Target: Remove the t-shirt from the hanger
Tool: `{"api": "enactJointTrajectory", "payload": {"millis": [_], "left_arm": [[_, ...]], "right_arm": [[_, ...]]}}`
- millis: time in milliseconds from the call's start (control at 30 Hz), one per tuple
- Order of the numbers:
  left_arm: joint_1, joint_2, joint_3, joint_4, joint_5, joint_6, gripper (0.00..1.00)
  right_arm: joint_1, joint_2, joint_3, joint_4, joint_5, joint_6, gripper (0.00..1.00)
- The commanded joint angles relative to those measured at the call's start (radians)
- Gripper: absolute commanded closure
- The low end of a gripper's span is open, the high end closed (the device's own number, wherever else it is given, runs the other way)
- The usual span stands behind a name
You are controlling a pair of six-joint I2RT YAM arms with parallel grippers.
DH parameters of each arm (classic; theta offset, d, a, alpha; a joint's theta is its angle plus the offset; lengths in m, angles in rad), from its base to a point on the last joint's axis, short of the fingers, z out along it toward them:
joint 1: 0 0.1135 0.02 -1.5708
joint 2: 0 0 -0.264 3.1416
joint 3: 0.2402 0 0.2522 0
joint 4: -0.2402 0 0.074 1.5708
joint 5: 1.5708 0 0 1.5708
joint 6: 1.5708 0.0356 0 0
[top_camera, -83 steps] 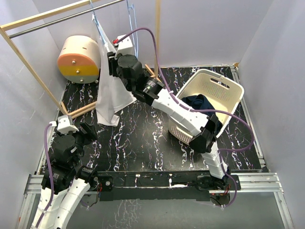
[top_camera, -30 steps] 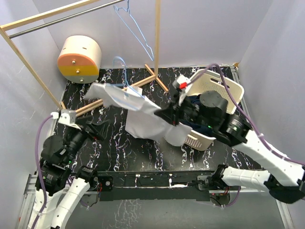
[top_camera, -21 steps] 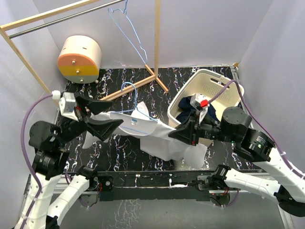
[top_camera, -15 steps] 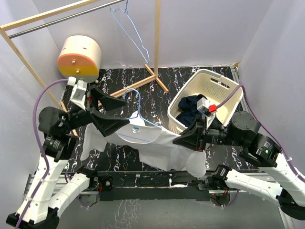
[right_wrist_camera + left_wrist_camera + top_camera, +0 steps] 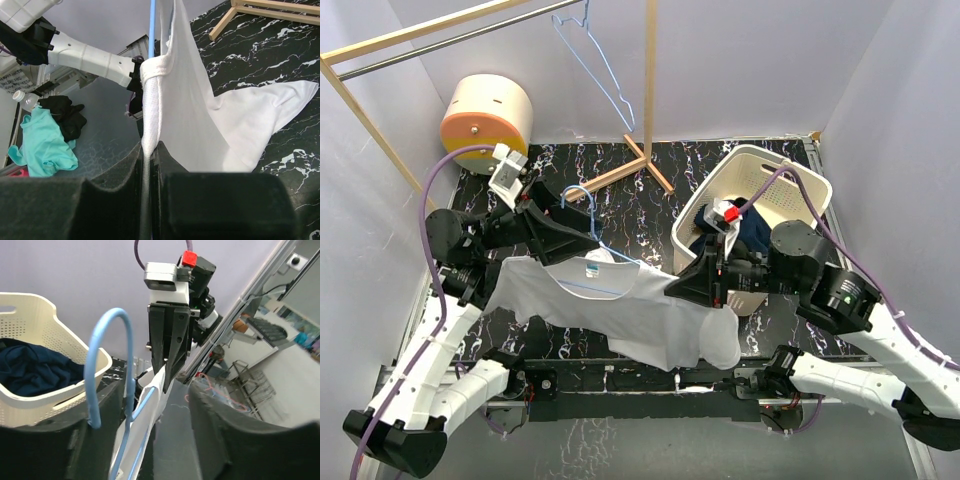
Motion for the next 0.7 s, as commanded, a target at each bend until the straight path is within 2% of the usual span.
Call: {"api": "enactJointTrajectory", "payload": {"millis": [0, 133, 167, 200, 267, 367, 433, 500, 567, 667], "left_arm": [[-0.001, -0.03, -0.016, 0.063, 0.04, -0.02, 0.57], [-0.001, -0.042, -0.04, 0.076, 0.042, -0.027, 0.78], [0.0, -0.042, -0.042, 0.075, 0.047, -0.027, 0.92], [0.0, -0.041, -0.044, 0.068, 0.052, -0.024, 1.0], [0.0, -0.043, -0.035, 0.009, 0.051, 0.01, 1.0], [-0.001, -0.052, 0.005, -0.163, 0.018, 0.129, 1.0], [0.0, -0.06, 0.047, -0.295, -0.019, 0.22, 1.0], [-0.001, -0.068, 0.078, -0.363, -0.045, 0.27, 1.0], [0.0, -0.072, 0.108, -0.411, -0.063, 0.303, 1.0], [-0.001, -0.07, 0.139, -0.44, -0.072, 0.319, 1.0]], "right_arm": [[0.003, -0.003, -0.001, 0.148, 0.006, 0.029, 0.92], [0.002, 0.001, -0.007, 0.16, 0.004, 0.037, 0.92], [0.002, 0.002, -0.009, 0.162, 0.003, 0.04, 0.92], [0.002, 0.003, -0.012, 0.164, 0.001, 0.042, 0.92], [0.002, 0.005, -0.016, 0.162, 0.002, 0.044, 0.92], [0.002, 0.0, -0.024, 0.13, 0.03, 0.033, 0.9], [0.002, -0.008, -0.024, 0.073, 0.056, 0.01, 0.7], [0.002, -0.027, -0.03, 0.006, 0.077, -0.014, 0.57], [0.002, -0.057, -0.041, -0.058, 0.089, -0.032, 0.51], [0.001, -0.12, -0.059, -0.144, 0.104, -0.042, 0.5]]}}
